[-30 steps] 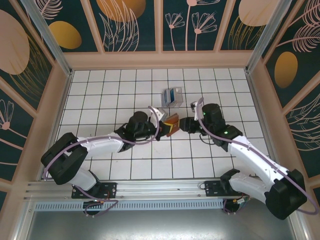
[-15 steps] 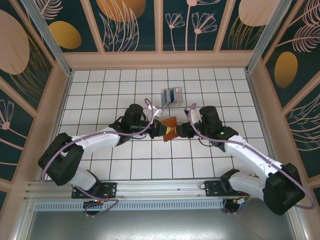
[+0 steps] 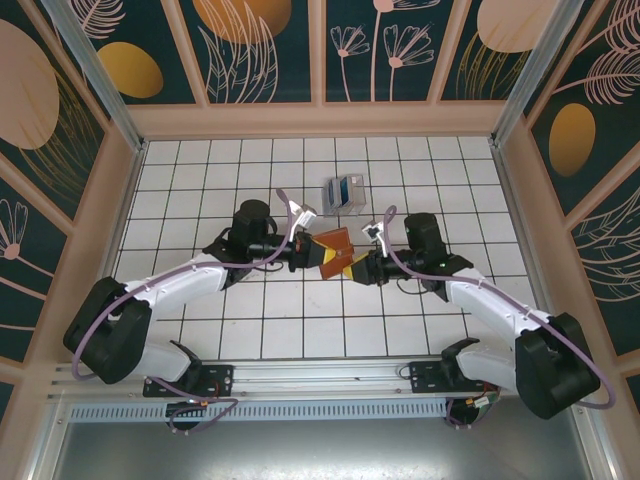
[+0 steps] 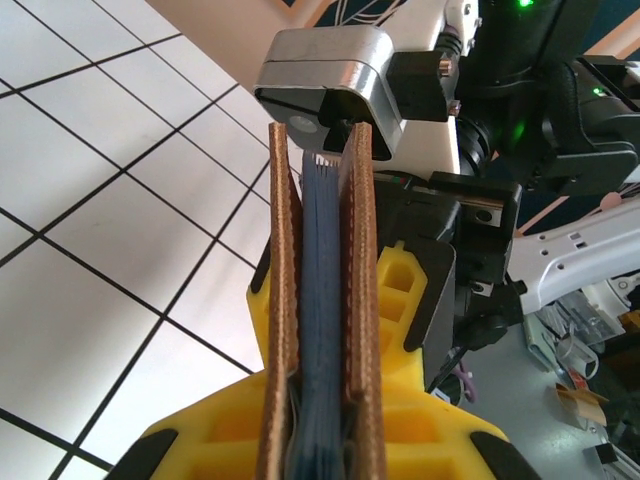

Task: Put the credit cards into the card holder

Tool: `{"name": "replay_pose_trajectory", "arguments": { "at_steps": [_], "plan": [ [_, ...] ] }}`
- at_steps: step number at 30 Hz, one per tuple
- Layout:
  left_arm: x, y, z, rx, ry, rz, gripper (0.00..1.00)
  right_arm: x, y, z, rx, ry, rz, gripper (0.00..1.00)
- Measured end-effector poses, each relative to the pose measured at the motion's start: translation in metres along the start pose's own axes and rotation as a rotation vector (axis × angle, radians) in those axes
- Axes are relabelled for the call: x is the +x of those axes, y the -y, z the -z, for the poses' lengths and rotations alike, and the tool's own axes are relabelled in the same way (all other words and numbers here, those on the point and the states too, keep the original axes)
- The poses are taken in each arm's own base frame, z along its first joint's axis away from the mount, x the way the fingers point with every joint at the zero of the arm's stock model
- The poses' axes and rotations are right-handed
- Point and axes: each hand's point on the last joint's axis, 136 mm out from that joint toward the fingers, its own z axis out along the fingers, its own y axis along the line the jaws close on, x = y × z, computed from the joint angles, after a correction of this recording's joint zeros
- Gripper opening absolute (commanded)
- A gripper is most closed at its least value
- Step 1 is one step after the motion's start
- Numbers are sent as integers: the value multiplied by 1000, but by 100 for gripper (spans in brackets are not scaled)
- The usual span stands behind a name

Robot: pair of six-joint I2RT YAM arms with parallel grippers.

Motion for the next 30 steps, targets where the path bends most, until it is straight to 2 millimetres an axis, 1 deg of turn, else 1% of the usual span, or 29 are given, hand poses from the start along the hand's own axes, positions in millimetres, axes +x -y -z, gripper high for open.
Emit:
{"name": "replay_pose_trajectory", "arguments": {
  "at_steps": [1,2,4,6,7,9,12,15,19,23,24,25,26,27,28,29,30],
  "plan": [
    [-1,0,1,2,1,1,9,0,-1,1,-11,1,2,2],
    [-1,0,2,4,3,1,14,-1,-3,2,-21,3,1,0],
    [-4,-1,3,7,11,9,23,-3,-5,3,-35,5,-3,0],
    [-8,-1,6,8,34,20,35,-5,-9,4,-54,6,-7,0],
    [-9,-1,8,7,51,18,38,-7,-10,4,-60,9,-6,0],
    [-11,-1,15,-7,92,22,37,-10,-13,5,-72,20,-11,0],
    [-19,5,24,-12,148,8,35,-17,-18,7,-87,40,-18,0],
    [-29,15,32,-4,208,-20,23,-23,-26,11,-110,59,-8,0],
    [-35,24,37,13,248,-44,11,-26,-33,14,-132,68,4,0],
    [-37,28,37,33,256,-49,12,-29,-34,13,-139,72,0,0],
    [-38,27,37,35,257,-47,12,-29,-33,13,-138,71,-3,0],
    [-37,24,36,35,255,-41,9,-29,-32,12,-137,68,-11,0],
    [-37,21,36,35,253,-29,3,-29,-30,11,-136,64,-22,3],
    [-37,18,35,33,253,-19,0,-29,-28,10,-131,63,-30,19],
    [-37,16,35,32,251,-11,0,-29,-25,9,-122,60,-44,35],
    [-36,13,33,29,246,-3,0,-30,-23,8,-111,61,-49,43],
    [-36,11,31,27,240,4,0,-31,-22,8,-98,61,-52,46]
  ]
}}
